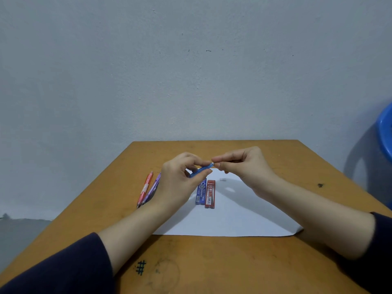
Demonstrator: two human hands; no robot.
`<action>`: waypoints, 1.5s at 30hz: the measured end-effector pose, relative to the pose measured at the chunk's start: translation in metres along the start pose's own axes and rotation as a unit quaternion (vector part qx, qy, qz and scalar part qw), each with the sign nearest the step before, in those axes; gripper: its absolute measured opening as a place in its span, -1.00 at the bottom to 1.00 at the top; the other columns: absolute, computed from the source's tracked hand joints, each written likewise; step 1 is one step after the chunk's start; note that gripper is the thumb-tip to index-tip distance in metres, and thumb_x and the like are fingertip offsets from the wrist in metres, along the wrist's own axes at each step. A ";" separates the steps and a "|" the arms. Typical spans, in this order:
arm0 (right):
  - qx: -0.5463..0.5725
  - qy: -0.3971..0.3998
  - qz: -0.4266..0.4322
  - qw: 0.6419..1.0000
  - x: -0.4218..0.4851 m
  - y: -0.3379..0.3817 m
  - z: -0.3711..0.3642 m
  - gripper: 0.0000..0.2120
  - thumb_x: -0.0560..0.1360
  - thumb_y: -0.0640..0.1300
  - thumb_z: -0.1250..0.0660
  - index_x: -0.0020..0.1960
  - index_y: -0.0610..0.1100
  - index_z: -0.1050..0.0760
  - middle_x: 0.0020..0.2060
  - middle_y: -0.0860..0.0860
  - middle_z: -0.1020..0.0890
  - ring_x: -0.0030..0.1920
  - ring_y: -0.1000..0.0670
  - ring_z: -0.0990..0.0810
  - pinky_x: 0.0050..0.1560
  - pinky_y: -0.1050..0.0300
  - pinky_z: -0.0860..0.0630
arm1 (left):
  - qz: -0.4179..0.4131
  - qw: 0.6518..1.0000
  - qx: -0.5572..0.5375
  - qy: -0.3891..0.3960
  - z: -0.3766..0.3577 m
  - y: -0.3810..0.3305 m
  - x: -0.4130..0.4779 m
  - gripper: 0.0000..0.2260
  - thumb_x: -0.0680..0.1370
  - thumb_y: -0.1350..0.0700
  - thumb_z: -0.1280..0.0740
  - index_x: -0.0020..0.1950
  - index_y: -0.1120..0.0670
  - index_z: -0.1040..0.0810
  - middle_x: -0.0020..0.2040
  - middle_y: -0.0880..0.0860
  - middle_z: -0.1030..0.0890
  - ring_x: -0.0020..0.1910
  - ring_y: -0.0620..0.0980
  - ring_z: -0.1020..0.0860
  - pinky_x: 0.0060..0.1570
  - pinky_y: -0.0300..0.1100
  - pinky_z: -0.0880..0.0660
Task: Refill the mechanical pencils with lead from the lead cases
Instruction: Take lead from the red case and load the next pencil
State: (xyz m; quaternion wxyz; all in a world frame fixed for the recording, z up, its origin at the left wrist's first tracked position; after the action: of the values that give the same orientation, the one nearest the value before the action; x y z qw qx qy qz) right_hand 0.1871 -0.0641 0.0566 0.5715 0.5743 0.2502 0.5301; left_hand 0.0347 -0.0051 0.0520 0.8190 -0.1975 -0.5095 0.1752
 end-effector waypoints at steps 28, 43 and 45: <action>-0.207 -0.033 0.041 0.977 0.014 -0.018 0.013 -0.83 0.46 -0.30 -0.39 -0.06 -0.06 -0.67 -0.20 0.00 -0.68 -0.24 0.15 -0.57 -0.14 0.40 -0.46 | -0.026 1.000 -0.003 -0.017 0.002 -0.003 0.003 -0.89 0.36 0.24 -0.53 -0.14 0.12 -0.68 -0.18 -0.05 -0.64 -0.22 -0.15 -0.57 -0.29 -0.41 -0.44; -0.447 0.124 0.099 0.880 0.017 -0.042 -0.007 -0.75 0.52 -0.22 -0.34 0.17 -0.06 -0.61 -0.01 -0.03 -0.66 -0.14 0.10 -0.48 -0.23 0.48 -0.26 | -0.030 0.999 0.026 0.008 -0.002 -0.001 0.001 -0.88 0.39 0.22 -0.52 -0.10 0.12 -0.67 -0.13 -0.01 -0.65 -0.18 -0.14 -0.58 -0.27 -0.43 -0.46; -0.463 0.124 0.112 0.871 0.016 -0.042 -0.009 -0.74 0.53 -0.26 -0.30 0.18 -0.07 -0.60 -0.03 -0.07 -0.64 -0.09 0.01 -0.53 -0.24 0.45 -0.25 | -0.027 0.999 0.026 0.008 -0.003 -0.001 0.001 -0.88 0.39 0.21 -0.52 -0.10 0.12 -0.67 -0.14 -0.01 -0.65 -0.20 -0.14 -0.58 -0.28 -0.43 -0.46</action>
State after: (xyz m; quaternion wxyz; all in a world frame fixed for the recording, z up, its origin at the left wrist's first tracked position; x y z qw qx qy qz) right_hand 0.1973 -0.0373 0.0214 0.6730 0.1978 -0.0207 0.7124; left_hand 0.0374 -0.0057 0.0517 0.8323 -0.1640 -0.5034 0.1643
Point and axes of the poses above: each hand's wrist, its own x-axis towards the middle knuckle, its own z-axis out of the back of the hand, y = z × x, the point moved 6 cm from there along x, towards the middle knuckle
